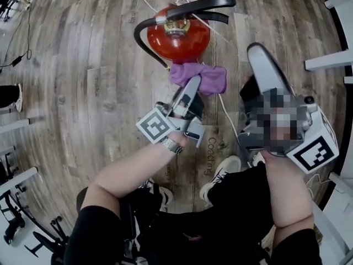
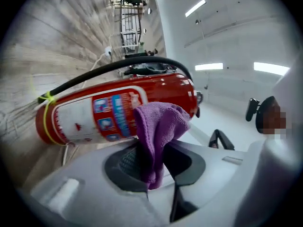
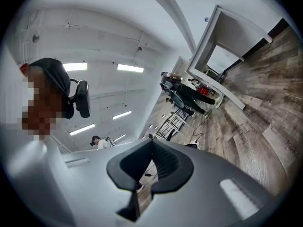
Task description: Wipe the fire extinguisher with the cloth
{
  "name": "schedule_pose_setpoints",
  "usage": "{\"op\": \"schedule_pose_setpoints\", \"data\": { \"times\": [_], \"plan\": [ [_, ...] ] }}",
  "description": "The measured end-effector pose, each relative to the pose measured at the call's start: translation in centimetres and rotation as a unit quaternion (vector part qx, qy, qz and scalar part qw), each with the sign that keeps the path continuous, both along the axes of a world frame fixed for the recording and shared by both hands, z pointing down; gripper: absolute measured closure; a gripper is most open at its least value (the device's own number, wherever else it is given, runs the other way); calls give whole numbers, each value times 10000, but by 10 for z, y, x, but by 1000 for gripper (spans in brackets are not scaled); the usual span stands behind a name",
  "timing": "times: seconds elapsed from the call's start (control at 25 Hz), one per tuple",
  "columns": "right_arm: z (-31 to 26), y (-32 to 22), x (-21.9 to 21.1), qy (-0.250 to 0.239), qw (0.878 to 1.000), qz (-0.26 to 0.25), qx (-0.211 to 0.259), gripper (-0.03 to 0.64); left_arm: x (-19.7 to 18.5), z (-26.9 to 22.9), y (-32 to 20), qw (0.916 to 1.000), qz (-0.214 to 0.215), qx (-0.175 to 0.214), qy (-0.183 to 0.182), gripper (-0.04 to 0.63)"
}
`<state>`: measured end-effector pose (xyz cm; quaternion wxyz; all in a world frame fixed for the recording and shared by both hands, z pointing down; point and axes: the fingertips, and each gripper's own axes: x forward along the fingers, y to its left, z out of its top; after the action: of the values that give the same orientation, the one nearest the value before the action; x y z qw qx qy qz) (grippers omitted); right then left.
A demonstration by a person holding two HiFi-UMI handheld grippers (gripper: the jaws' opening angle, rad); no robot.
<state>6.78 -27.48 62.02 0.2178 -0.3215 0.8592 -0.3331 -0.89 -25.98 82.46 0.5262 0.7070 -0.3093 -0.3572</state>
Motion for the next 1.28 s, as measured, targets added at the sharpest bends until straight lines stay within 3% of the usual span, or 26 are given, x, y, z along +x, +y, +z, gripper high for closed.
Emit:
{"op": "schedule_pose_setpoints", "data": {
  "times": [0.16,0.4,0.56,0.72,0.84,1.04,1.28],
  "plan": [
    [10,-6,8,-164,9997,-97,-117,614,-5,91,1,9974,-416,-557,-179,502],
    [22,-1,17,-43,9996,-175,-203,614,-24,210,11,9813,-489,-1489,-1121,503],
    [19,2,19,-40,9997,-170,-194,614,-36,256,17,9667,-495,-2002,-1514,502],
    [20,5,16,60,9996,-193,-202,614,-37,254,18,9674,-139,-1993,-1554,505],
    [19,2,11,5,9996,-201,-222,614,-41,225,16,9698,447,-1671,-1718,509],
    [14,0,-5,-25,9994,-309,-144,614,-71,127,4,9589,1626,-589,-2248,508],
    [11,-4,-6,-78,9997,-215,-124,614,-109,-31,-25,9519,1728,919,-2356,506]
  ]
}}
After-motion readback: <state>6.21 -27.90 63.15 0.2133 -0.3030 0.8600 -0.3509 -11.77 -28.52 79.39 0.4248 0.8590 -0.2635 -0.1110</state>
